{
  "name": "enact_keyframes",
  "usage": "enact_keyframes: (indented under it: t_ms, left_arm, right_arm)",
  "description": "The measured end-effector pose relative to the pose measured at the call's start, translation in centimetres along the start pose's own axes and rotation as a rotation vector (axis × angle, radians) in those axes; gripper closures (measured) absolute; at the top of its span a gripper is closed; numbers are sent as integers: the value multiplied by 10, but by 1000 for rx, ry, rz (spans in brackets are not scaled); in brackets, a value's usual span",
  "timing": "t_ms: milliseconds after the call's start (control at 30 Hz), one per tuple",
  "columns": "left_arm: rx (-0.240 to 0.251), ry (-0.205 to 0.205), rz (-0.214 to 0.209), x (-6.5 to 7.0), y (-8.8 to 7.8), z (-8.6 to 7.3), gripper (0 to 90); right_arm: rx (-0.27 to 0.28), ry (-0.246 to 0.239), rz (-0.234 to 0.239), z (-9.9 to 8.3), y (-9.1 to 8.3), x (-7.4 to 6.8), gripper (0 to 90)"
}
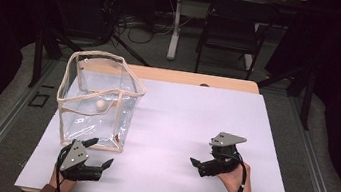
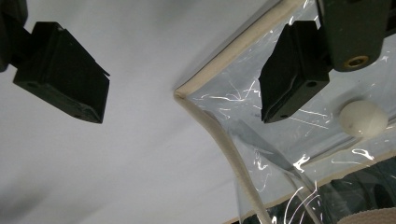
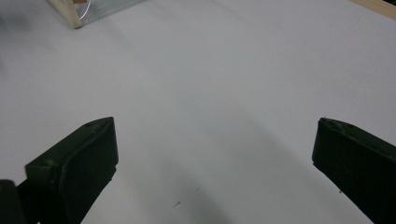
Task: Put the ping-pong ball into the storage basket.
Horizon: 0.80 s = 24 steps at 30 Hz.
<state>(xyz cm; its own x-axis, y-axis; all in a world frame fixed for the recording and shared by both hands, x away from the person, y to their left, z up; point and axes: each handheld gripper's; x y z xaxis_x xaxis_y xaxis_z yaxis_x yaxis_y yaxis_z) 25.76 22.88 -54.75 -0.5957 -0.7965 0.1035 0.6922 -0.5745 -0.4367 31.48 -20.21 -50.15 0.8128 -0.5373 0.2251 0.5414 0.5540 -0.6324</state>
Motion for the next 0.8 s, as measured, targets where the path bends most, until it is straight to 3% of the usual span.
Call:
enact_keyframes:
  t_ms: [800]
  left_arm:
    - [-4,-3,1,0,0,0,161]
  right_arm:
    - [4,13,-48,-38,-10,-16,0]
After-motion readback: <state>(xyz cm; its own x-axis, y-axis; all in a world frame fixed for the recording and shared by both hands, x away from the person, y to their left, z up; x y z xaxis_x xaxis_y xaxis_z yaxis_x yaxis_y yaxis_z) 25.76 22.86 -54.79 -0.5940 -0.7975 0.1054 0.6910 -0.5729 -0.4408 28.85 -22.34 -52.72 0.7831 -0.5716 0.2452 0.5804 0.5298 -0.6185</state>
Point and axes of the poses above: each handheld gripper's, and its own axes: y roughly forward along the jaws, z roughly out of its top, x roughly to its right, and after that the axes turned 15 degrees about -y, right-handed
